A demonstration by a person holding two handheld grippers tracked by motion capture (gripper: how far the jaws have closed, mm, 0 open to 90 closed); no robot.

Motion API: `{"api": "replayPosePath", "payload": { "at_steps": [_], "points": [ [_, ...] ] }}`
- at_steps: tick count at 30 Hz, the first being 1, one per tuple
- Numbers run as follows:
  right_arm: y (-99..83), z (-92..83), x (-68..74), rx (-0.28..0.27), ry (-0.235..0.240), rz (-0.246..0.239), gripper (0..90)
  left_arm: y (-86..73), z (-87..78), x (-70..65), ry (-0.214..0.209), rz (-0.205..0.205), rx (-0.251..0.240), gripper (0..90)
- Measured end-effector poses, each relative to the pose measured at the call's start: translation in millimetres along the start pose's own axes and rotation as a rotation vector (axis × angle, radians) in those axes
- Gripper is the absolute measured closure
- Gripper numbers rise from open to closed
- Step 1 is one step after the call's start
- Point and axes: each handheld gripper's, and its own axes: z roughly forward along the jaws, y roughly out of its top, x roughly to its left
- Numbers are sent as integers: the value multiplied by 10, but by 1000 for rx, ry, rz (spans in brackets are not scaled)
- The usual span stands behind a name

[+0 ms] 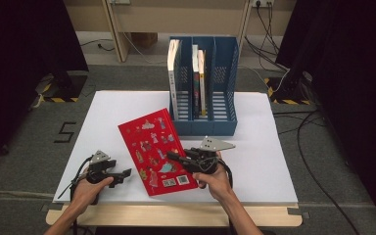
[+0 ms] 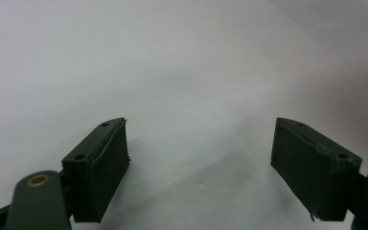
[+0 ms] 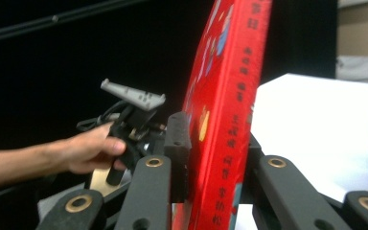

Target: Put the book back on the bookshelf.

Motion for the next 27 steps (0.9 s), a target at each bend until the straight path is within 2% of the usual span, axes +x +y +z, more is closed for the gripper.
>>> {"api": "replayPosePath", "payload": {
  "at_steps": [6,12,14,17,19,23,27],
  "points": [
    [57,-97,-48,-34,-63,-43,760,-1,3,9,-2,6,-2,189],
    [112,-211,-107,-84,-164,-134,759,-2,4,16,-7,2,-6,186],
    [91,-263,-154,-93,-177,-140,758,-2,3,15,-7,3,-6,185],
    [61,-327,-175,-95,-180,-127,757,-4,0,17,-7,7,-4,185],
    [43,-376,-167,-93,-168,-135,760,-6,-1,18,-8,5,-6,185],
    [10,-511,-61,-52,-147,-188,761,-6,1,16,-10,8,-5,179],
    [-30,-635,-11,-15,-148,-208,758,-6,4,9,-5,13,-4,178]
  ]
}}
